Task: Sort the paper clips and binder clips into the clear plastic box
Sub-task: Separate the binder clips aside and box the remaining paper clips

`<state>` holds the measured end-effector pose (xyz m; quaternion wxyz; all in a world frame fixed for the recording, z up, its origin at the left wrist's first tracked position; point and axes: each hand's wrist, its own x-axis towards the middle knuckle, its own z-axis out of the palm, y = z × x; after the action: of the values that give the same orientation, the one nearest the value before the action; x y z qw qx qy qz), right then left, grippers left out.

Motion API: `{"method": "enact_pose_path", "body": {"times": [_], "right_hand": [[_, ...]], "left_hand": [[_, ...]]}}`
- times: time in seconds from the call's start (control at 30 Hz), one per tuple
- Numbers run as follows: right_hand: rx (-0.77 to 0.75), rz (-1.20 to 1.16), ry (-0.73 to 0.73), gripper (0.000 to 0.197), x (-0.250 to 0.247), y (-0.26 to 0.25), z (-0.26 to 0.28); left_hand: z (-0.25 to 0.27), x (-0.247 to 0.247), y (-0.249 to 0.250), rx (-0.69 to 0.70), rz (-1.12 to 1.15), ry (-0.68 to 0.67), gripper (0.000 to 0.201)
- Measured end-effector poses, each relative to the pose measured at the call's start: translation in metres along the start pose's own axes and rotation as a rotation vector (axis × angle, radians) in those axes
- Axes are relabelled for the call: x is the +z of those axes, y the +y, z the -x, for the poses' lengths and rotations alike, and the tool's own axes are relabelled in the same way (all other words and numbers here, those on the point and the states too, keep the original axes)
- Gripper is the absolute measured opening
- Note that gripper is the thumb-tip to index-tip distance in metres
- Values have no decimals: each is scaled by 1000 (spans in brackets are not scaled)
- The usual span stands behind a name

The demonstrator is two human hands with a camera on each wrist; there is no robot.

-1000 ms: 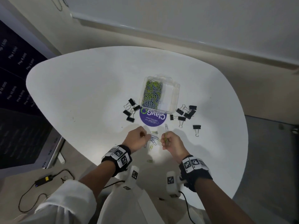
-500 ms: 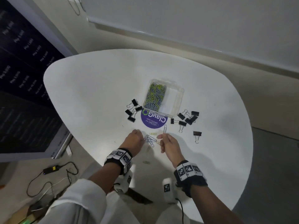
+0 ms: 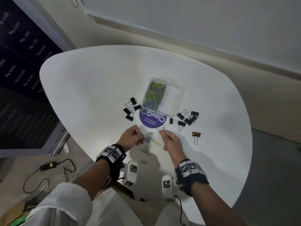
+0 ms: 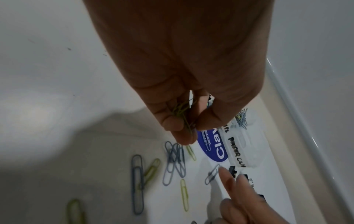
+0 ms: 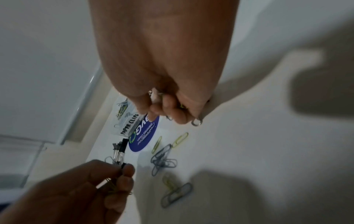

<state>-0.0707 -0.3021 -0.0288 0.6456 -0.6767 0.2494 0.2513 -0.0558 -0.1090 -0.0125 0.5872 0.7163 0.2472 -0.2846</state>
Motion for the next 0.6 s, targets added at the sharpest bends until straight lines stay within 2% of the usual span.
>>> {"method": "enact_pose_path", "body": {"times": [0.07, 0.17, 0.3, 0.47, 0.6], "right_hand": [[-72, 201, 87, 19, -1, 0, -1], [-167, 323, 220, 26, 5, -3, -4], [-216, 475, 277, 34, 15, -10, -12], [-243, 623, 307, 10, 27, -8, -14], [-248, 681, 241, 4, 28, -8, -17]], "left_hand": [[0, -4, -1, 8, -12, -19, 21], [0, -7, -2, 29, -53, -60, 22], [0, -12, -4, 38, -30, -80, 19], [-2, -13, -5, -2, 5, -128, 34], [-5, -9, 0, -84, 118, -126, 22]]}}
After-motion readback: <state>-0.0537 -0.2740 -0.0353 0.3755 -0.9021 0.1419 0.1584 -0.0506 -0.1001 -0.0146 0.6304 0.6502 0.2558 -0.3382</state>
